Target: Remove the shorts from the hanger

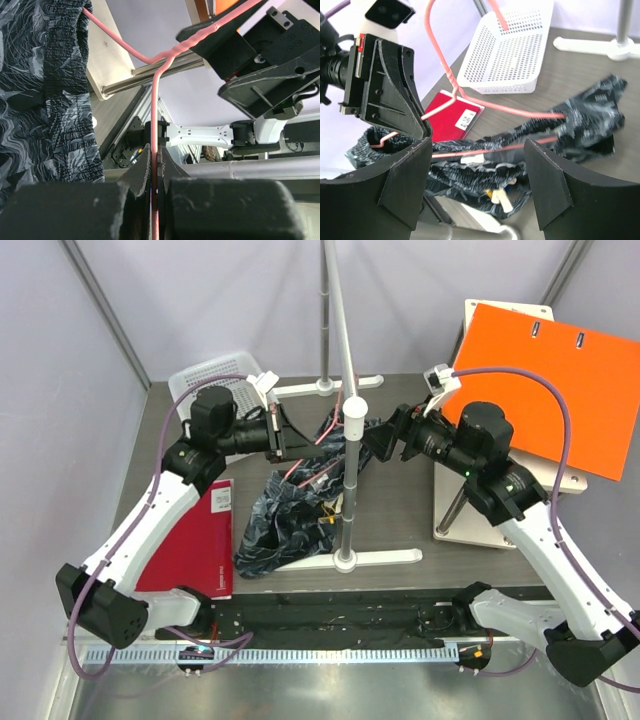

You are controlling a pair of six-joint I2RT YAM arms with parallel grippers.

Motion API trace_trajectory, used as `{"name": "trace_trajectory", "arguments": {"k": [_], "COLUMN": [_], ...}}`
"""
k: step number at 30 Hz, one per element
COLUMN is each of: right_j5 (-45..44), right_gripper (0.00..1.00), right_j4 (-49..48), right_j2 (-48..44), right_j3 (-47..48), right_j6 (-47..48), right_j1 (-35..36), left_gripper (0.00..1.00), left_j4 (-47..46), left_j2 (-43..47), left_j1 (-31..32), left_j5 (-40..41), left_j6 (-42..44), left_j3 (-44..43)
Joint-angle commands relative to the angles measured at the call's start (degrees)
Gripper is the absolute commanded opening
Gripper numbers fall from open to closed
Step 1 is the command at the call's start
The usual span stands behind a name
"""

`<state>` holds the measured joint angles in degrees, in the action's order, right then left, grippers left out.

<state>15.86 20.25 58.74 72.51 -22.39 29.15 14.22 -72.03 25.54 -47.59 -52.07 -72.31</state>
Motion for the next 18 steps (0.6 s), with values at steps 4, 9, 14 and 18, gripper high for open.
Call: {"name": "trace_trajectory", "arguments": {"k": [4, 9, 14, 18], "right_j5": [6.55, 5.5, 6.82, 7.61], "right_gripper": [0.78, 0.78, 0.75, 0.7], "right_j4": [-18.56, -25.7, -32.98, -33.43], "right_j2": [-0.82, 0.23, 1.02, 2.95], "right_j3": [-6.67, -9.4, -11.86, -11.6], "right_j6": [2.01, -1.68, -5.55, -6.87], "right_j1": [0.12, 0.21, 0.21, 0.38], "left_gripper": [0.0, 0.0, 0.0, 0.0], "left_j4": [-2.44, -2.35, -2.27, -2.35], "left_j2": [0.05, 0.66, 1.36, 1.19], "left_j1": [2.5, 3.11, 3.73, 4.69], "left_j5": [-0.48, 0.04, 0.22, 0.75], "left_j6": [1.19, 1.19, 1.19, 1.01], "left_j3": [0.07, 1.47, 2.88, 2.79]}}
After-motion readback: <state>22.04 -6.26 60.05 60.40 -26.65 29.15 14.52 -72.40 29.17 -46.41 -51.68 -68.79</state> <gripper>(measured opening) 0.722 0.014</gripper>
